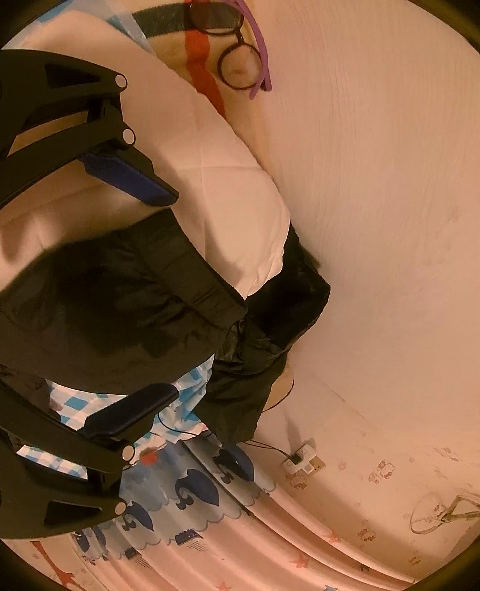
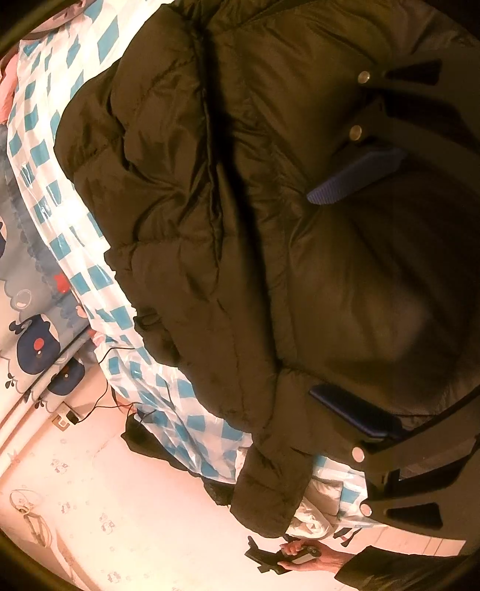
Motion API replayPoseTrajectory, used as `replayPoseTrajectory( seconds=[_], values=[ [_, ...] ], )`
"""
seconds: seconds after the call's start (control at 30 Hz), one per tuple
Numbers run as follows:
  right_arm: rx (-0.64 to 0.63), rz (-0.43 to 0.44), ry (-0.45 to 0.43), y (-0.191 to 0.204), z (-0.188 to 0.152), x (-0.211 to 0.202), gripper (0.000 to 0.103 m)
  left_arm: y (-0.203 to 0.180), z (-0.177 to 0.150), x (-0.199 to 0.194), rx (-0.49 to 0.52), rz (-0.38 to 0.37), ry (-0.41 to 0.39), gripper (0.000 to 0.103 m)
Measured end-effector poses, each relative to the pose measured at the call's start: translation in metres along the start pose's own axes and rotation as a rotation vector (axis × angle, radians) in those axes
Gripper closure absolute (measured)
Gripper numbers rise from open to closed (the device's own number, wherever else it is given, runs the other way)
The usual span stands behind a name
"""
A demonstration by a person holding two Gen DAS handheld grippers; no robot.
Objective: Fold large clothes
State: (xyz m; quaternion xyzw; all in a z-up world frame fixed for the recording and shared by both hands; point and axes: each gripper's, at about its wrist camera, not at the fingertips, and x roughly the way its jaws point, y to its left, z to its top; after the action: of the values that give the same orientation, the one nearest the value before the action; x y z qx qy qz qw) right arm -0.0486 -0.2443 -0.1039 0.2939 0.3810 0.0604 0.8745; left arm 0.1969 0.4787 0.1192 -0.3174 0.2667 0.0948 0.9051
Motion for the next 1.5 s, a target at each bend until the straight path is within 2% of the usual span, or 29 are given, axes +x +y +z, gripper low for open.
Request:
replayPoseTrajectory(
  seconds=[0.17,0.27,0.3,0.33,0.4,0.5,0.67,0.8,1.0,1.1,1.27,1.5],
  values=[
    [-0.001,-0.008,0.003,0.001,-0.001,0.001,0.009,-0.005,-0.004,-0.001,0.037,0.018,0.005,0.013],
    [0.0,-0.007,0.003,0.0,0.0,0.001,0.009,-0.008,-0.003,-0.001,0.067,0.044,0.017,0.047],
    [0.002,-0.006,0.003,0.0,0.0,0.001,0.009,-0.008,-0.002,0.0,0.074,0.041,0.026,0.073],
    [0.005,-0.005,0.003,-0.001,-0.001,0.001,0.009,-0.008,-0.001,0.001,0.08,0.028,0.044,0.087],
    [0.009,-0.002,0.002,-0.001,0.0,0.001,0.009,-0.011,-0.002,-0.002,0.099,0.026,0.036,0.092],
    [0.022,0.006,0.0,-0.003,0.001,0.0,0.009,-0.019,-0.004,-0.011,0.127,0.017,0.015,0.095],
    [0.044,0.018,-0.001,-0.004,0.002,-0.001,0.009,-0.044,-0.006,-0.034,0.158,-0.041,-0.016,0.096],
    [0.075,0.031,-0.006,-0.006,0.003,-0.004,0.009,-0.072,-0.011,-0.056,0.186,-0.128,-0.034,0.097],
    [0.088,0.064,-0.043,0.001,0.005,-0.014,0.009,-0.147,-0.041,-0.084,0.271,-0.274,-0.025,0.097],
    [0.102,0.094,-0.059,0.002,0.008,-0.018,0.009,-0.196,-0.069,-0.095,0.333,-0.353,-0.004,0.097],
    [0.165,0.136,-0.072,-0.006,0.01,-0.024,0.009,-0.281,-0.135,-0.113,0.461,-0.479,0.059,0.097],
    [0.237,0.209,-0.099,-0.014,0.015,-0.037,0.009,-0.358,-0.221,-0.115,0.54,-0.605,0.164,0.097]
  ],
)
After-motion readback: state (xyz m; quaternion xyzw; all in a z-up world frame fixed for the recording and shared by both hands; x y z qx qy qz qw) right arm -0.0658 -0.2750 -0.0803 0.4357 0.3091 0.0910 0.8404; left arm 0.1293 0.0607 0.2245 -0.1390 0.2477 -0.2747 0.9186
